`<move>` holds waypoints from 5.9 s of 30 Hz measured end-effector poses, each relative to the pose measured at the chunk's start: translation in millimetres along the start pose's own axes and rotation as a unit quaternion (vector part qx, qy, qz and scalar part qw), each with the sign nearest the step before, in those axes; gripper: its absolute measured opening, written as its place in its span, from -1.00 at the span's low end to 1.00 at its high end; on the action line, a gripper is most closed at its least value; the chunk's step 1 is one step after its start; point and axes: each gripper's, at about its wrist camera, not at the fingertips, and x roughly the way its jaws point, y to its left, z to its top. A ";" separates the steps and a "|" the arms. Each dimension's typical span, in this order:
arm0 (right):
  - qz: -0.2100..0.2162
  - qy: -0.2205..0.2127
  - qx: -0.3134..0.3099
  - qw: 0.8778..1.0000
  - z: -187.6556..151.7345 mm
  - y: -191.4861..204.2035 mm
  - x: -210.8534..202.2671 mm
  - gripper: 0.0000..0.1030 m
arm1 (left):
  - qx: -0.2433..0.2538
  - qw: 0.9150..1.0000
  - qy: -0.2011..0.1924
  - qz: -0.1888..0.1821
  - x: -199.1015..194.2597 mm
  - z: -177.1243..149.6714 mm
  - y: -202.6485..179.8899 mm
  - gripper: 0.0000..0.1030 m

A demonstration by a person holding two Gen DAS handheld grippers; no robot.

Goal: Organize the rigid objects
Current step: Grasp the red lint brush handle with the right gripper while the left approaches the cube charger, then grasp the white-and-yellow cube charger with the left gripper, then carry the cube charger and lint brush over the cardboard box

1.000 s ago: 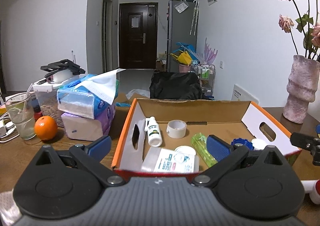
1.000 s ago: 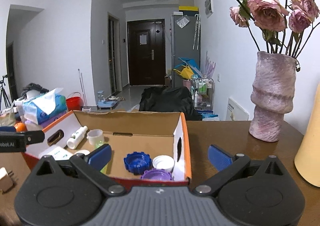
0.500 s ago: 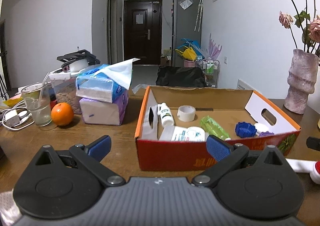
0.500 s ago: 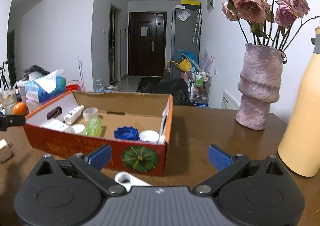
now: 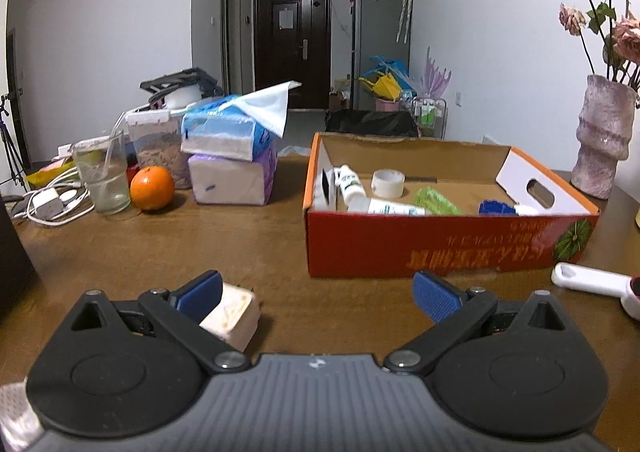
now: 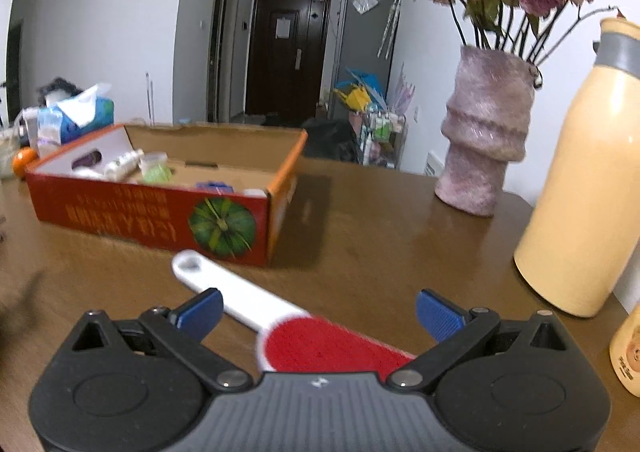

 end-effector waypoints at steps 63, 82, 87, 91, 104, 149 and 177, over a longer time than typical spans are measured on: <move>0.015 0.010 0.086 0.996 -52.9 37.5 -67.2 0.05 | -0.025 0.998 0.051 0.014 5.8 -27.9 57.4 1.00; -0.019 0.000 0.111 0.994 -51.6 38.8 -64.4 0.06 | -0.020 0.996 0.084 -0.007 48.5 -19.8 66.3 -0.21; -0.020 -0.003 0.111 0.994 -51.7 39.5 -64.6 0.06 | -0.017 0.996 0.082 -0.005 47.0 -20.3 65.1 -0.21; -0.021 -0.006 0.110 0.994 -51.8 39.5 -66.0 0.06 | -0.018 0.997 0.074 -0.006 43.5 -19.7 65.4 -0.23; -0.023 -0.016 0.112 0.993 -51.7 39.9 -69.4 0.06 | -0.012 0.999 0.030 -0.001 18.8 -15.8 58.5 -0.24; 0.032 -0.111 0.109 0.987 11.0 56.6 -79.4 0.06 | -0.034 0.994 -0.070 -0.070 -45.9 28.8 -42.9 -0.23; 0.050 -0.136 0.120 0.982 71.2 85.4 1.2 0.06 | -0.050 0.993 -0.087 -0.058 16.0 72.2 -63.7 -0.23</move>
